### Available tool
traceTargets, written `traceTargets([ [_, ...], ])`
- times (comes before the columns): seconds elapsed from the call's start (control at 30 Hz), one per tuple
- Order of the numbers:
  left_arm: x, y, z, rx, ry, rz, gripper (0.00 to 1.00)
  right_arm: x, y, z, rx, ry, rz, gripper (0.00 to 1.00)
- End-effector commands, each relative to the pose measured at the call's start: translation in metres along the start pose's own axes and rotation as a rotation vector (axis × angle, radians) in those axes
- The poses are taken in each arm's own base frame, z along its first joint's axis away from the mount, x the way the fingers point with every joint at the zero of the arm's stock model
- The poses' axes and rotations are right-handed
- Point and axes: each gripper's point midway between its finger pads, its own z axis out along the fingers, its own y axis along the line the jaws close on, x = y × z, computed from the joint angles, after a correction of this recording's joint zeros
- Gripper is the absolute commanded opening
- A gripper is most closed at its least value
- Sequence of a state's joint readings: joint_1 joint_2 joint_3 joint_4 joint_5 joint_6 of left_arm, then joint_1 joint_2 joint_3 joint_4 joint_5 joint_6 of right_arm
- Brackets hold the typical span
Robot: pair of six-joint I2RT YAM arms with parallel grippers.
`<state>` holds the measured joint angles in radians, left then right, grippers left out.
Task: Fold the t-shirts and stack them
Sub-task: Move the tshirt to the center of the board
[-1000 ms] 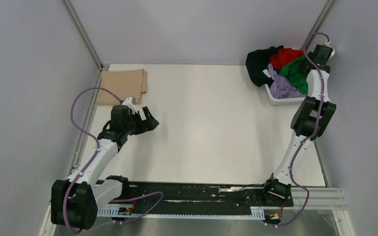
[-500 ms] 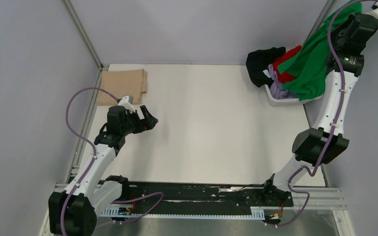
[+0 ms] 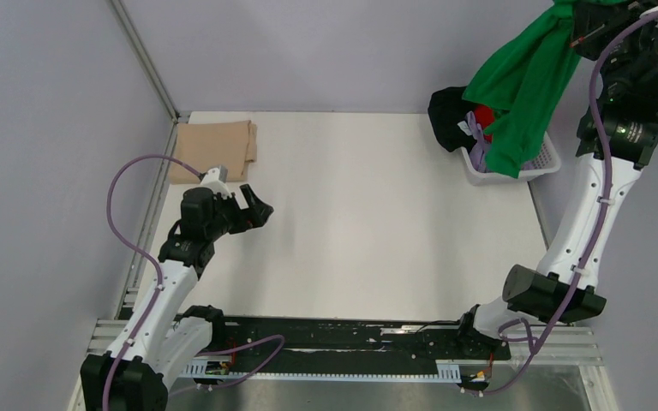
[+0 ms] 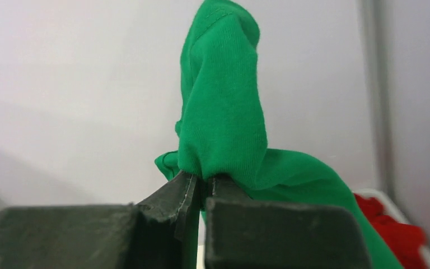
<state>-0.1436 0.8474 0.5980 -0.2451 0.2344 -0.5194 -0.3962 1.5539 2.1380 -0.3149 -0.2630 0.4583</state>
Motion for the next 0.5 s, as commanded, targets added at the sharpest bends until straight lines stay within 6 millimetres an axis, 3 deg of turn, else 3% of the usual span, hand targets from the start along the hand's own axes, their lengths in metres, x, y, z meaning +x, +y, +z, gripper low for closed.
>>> traceTargets([
  [0.0, -0.008, -0.007, -0.004, 0.021, -0.023, -0.008, 1.0, -0.023, 0.109, -0.053, -0.437, 0.032, 0.175, 0.0],
  [0.2, -0.006, -0.007, -0.005, 0.017, -0.018, -0.017, 1.0, 0.005, 0.206, -0.092, -0.763, 0.163, 0.24, 0.0],
  [0.3, -0.007, -0.006, -0.006, 0.011, -0.021, -0.02, 1.0, 0.03, 0.251, -0.111, -0.912, 0.26, 0.291, 0.0],
  [0.47, -0.009, -0.002, -0.008, -0.016, -0.037, -0.021, 1.0, 0.065, 0.306, -0.129, -1.074, 0.36, 0.34, 0.0],
])
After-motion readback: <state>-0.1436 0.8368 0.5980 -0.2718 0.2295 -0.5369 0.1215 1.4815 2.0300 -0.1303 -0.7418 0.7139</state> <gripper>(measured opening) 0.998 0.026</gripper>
